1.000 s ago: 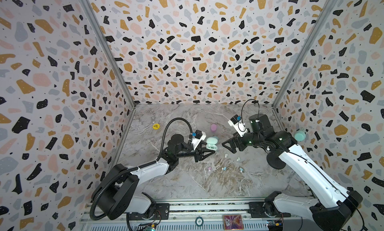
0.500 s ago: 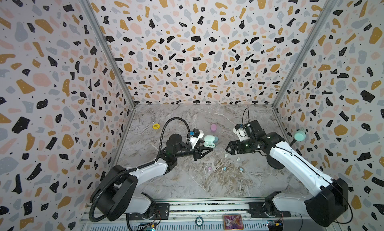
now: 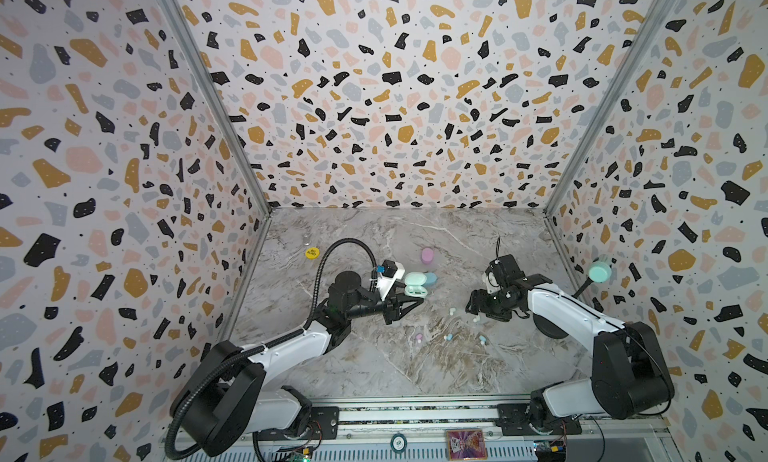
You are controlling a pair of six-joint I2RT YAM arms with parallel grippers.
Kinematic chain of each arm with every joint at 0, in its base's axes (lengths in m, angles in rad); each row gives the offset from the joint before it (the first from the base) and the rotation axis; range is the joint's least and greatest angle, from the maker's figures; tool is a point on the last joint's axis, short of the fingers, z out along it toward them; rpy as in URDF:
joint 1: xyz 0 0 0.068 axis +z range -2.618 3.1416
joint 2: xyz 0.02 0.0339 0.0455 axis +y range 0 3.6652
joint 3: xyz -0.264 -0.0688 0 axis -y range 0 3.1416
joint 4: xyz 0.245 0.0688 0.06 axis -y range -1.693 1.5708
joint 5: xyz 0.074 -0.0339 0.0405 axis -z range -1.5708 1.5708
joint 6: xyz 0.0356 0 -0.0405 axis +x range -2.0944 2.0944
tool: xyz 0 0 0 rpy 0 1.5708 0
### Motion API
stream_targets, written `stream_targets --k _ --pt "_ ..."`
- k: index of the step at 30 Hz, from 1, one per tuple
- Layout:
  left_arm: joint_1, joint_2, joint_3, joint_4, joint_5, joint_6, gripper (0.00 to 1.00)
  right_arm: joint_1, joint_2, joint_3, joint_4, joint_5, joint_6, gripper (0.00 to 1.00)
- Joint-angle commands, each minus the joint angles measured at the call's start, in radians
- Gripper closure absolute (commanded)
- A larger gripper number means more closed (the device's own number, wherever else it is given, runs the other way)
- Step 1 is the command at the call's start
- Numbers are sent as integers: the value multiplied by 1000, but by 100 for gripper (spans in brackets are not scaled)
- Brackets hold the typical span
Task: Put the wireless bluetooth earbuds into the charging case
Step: 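Move the right gripper away toward the scattered earbuds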
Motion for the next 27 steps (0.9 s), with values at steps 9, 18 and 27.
stream_targets --k 9,18,27 --pt "4 0 0 30 6 11 100 -12 25 -70 94 -31 45 32" --pt "4 1 -1 29 8 11 100 -19 58 -77 124 -57 48 33" --pt "4 -1 1 30 10 11 100 -19 42 -55 143 -131 80 33"
